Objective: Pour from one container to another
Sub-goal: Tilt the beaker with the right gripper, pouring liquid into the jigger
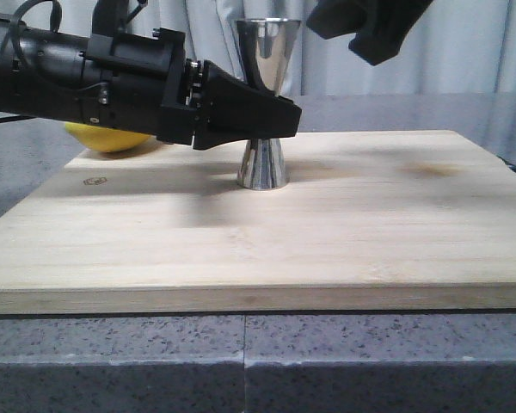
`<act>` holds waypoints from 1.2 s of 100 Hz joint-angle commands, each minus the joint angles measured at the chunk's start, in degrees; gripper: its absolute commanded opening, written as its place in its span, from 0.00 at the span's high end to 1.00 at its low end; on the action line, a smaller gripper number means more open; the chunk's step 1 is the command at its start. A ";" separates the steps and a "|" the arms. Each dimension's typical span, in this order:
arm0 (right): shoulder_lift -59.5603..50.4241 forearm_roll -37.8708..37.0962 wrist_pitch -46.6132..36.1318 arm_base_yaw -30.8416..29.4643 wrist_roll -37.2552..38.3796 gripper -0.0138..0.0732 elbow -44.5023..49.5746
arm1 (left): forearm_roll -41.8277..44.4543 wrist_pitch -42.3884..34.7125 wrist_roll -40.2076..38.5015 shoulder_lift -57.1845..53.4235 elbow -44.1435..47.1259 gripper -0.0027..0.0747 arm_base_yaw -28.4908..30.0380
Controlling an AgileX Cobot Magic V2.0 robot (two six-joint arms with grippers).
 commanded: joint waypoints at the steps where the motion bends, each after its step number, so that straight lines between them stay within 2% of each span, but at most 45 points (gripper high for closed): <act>1: -1.35 -2.56 -1.62 0.52 0.12 0.55 -2.15 | -4.45 3.50 0.01 -2.18 -1.48 0.99 -0.45; 120: 0.46 -13.21 -0.37 0.76 0.12 0.55 -2.78 | -4.45 3.50 0.01 -2.18 -1.48 0.99 -0.45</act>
